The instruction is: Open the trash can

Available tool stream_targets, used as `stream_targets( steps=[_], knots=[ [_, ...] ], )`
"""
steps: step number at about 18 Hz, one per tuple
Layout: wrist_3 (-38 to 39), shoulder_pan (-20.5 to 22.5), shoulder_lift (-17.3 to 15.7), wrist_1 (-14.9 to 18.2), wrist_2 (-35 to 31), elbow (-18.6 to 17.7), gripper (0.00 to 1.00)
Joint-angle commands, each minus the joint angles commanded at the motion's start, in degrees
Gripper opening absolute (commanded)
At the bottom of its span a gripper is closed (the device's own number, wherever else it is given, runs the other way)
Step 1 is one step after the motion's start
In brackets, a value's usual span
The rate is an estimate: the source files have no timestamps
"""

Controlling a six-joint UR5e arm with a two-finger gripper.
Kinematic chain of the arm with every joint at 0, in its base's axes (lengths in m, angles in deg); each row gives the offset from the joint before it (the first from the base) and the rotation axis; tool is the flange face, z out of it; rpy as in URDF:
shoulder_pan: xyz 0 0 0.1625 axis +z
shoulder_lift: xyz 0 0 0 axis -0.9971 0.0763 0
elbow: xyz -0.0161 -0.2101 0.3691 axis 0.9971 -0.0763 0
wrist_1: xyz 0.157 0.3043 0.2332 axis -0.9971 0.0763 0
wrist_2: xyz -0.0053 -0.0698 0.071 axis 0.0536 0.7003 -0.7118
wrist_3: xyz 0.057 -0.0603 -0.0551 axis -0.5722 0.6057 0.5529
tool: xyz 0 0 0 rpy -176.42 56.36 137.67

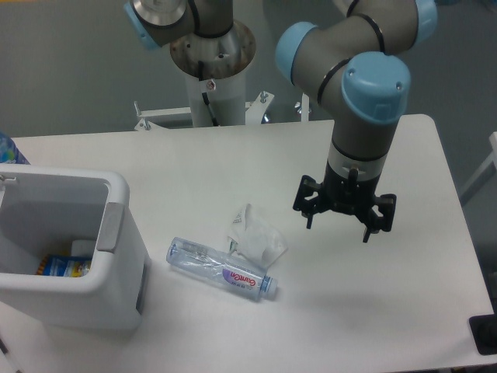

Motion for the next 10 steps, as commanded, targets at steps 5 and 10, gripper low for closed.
stream_targets(
  steps=[5, 10],
  knots=[
    [-1.24, -0.17, 0.79, -0.09, -1.68, -0.26, 1.00],
    [-1.24, -0.35, 1.23, -0.09, -2.38, -0.79, 1.00]
  ],
)
